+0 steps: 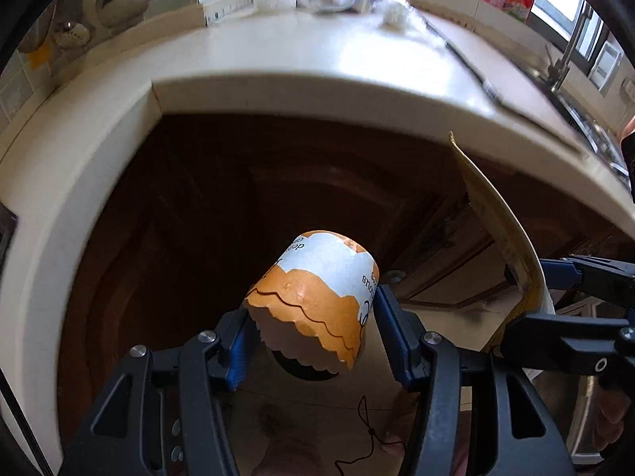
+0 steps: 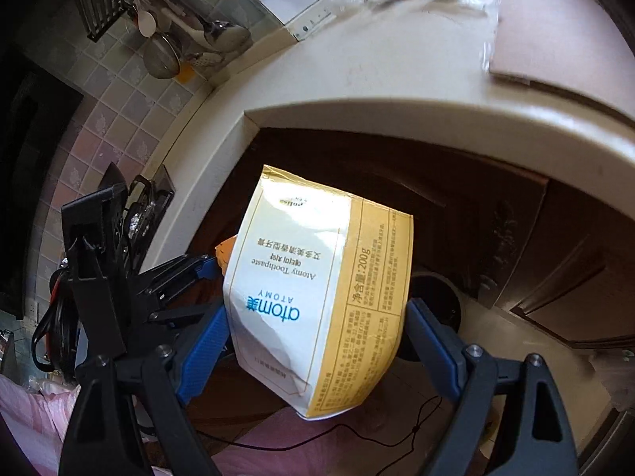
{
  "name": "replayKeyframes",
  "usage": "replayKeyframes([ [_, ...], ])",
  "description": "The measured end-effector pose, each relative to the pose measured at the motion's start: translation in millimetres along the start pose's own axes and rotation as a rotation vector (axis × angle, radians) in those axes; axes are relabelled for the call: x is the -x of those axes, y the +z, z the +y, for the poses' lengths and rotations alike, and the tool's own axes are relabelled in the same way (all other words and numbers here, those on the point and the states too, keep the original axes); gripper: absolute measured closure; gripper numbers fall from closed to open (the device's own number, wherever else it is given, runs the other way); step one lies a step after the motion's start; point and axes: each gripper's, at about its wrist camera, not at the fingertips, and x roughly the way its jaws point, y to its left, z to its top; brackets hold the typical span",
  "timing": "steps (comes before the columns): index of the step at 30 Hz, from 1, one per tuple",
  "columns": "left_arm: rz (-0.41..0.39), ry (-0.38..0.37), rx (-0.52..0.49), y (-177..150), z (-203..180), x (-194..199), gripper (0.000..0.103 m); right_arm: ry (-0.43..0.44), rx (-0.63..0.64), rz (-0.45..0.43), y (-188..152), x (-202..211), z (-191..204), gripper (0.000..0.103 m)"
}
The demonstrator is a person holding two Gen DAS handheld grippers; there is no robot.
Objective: Collect trash
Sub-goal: 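Carry the paper cup and toothpaste box down over the trash bin, then open left tool to drop the cup while right tool drops the box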
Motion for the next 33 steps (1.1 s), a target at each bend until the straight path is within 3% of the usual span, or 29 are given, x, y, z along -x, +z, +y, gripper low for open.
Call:
replayKeyframes([
  [10, 0.073, -0.032, 0.013, -67.5, 28.6, -134.2, 0.047, -0.009, -0.052, 0.065, -44.3, -121.3, -73.7, 0.015],
  [21, 0.133, -0.208, 0.072, -126.0, 66.6, -262.2, 0.039, 0.017, -0.095, 0.170, -71.6, -231.0, -132.3, 0.014],
  [26, 0.182, -0.181, 0.052, -135.0, 71.9, -293.3, 0.023, -0.037, -0.094, 0.199, -78.8, -259.0, -140.0, 0.014],
  [33, 0.196, -0.140, 0.029, -133.1, 66.8, -305.6, 0.021, -0.062, -0.082, 0.192, -84.9, -263.1, -143.6, 0.011],
])
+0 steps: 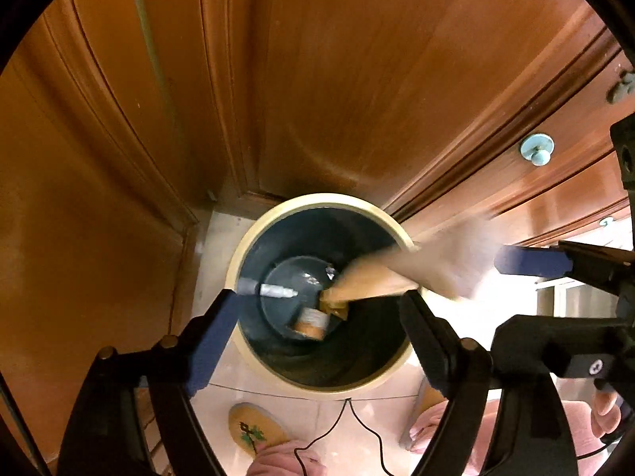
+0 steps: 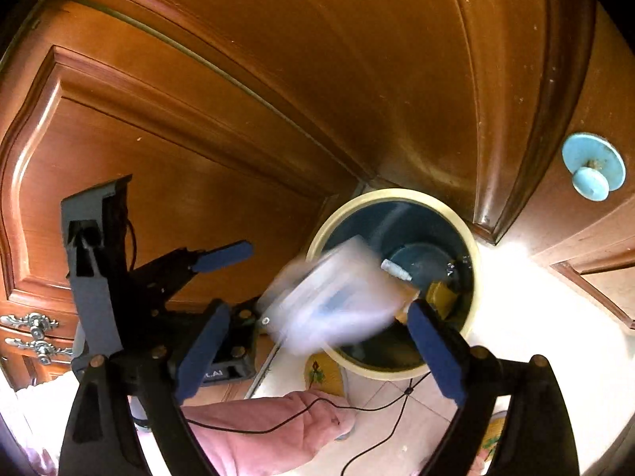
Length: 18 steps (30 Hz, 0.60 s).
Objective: Collect trash
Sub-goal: 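Open left tool to drop the cup while right tool drops the box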
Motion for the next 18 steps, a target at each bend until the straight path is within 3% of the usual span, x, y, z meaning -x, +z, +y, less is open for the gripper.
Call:
replayKeyframes([
  [11, 0.002, 0.053, -0.019, -1.6, -0.1, 22.9, 0.021, -0.031, 0.044, -0.012, 3.5, 10.7, 17.1, 0.010],
  [18, -0.019, 0.056, -0.012, 9.4, -8.8, 61.1, 0.021, -0.023, 0.038, -0.042, 6.1, 45.1, 34.4, 0.010],
])
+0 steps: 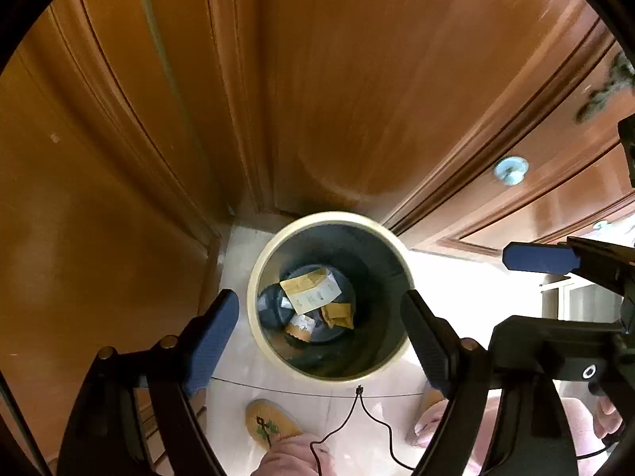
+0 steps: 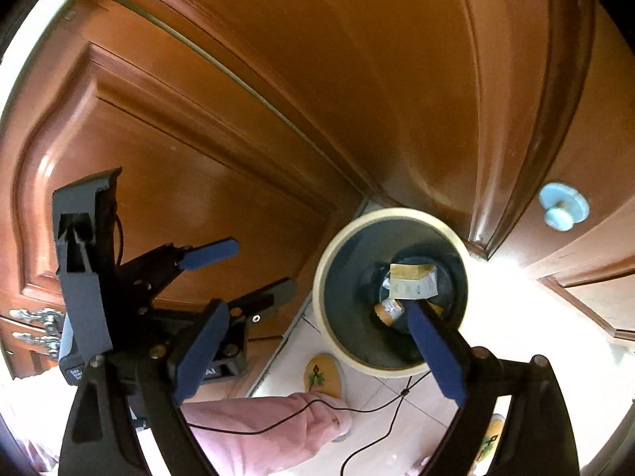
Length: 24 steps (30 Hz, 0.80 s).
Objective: Collect trash
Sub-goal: 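Open left tool to drop the cup while right tool drops the box, then raise both open tools back up toward the counter trash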
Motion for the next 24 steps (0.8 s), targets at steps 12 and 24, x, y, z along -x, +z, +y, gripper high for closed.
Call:
replayKeyframes([
  [12, -0.058, 0.027, 0.006, 38.1, -34.1, 127.2, 0.021, -0.034, 0.009, -0.091, 15.8, 124.4, 51.8, 0.010],
  [24, -0.147, 0.047, 0.004, 87.7, -63.9, 267.2, 0.021, -0.073, 0.048, -0.199, 40.8, 249.4, 105.5, 0.010],
])
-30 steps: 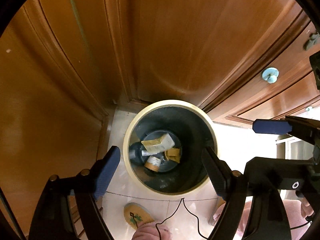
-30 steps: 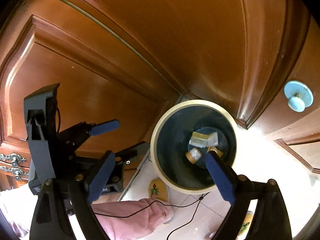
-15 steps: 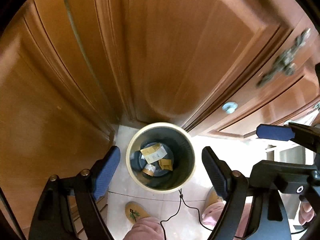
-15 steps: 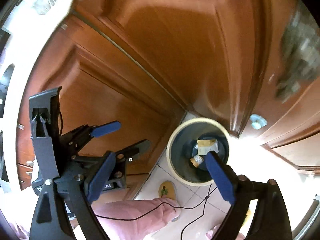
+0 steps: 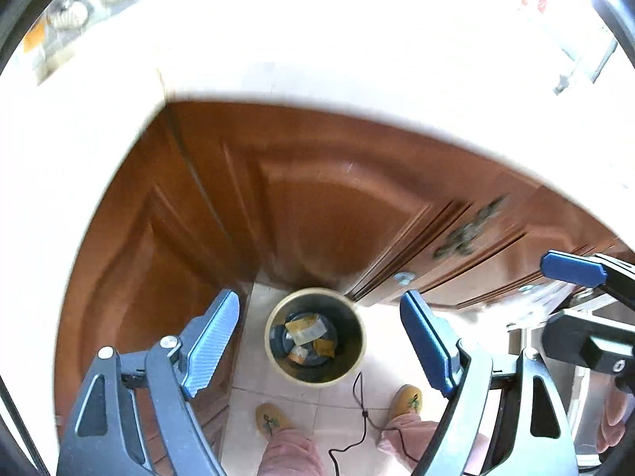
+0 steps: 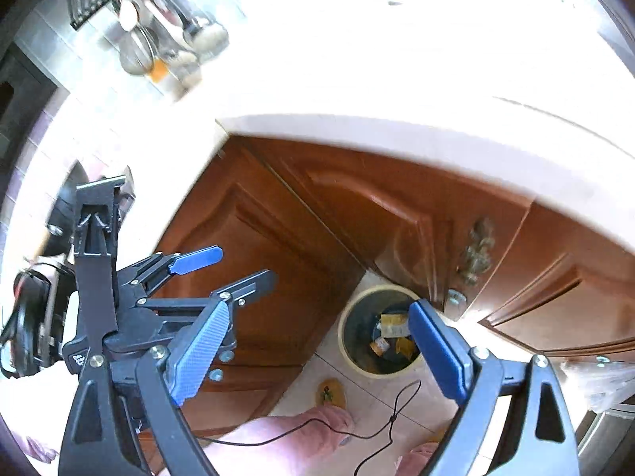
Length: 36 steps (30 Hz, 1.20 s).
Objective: Collect trash
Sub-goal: 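Raise both open tools back up toward the counter trash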
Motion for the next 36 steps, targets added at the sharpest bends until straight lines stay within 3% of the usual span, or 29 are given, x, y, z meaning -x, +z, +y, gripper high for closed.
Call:
replayKeyframes([
  [7, -0.075, -0.010, -0.054, 54.5, -19.1, 68.7, 0.021, -0.029, 0.024, -0.084, 40.5, 59.5, 19.3, 0.010],
  [12, -0.177, -0.004, -0.071, 104.6, -31.8, 114.5, 0.021, -0.099, 0.072, -0.160, 78.1, 99.9, 34.1, 0.010],
  [17, -0.220, -0.008, -0.070, 154.5, -39.3, 132.9, 0.021, -0.194, 0.136, -0.245, 121.5, 134.2, 40.6, 0.010],
  [27, -0.233, -0.004, -0.001, 257.0, -42.3, 97.8, 0.020, -0.289, 0.154, -0.291, 216.4, 143.8, -3.2, 0.011],
  [36, -0.210, 0.057, 0.011, 322.0, -47.4, 21.4, 0.020, -0.310, 0.106, -0.231, 283.1, 84.7, -59.1, 0.037],
])
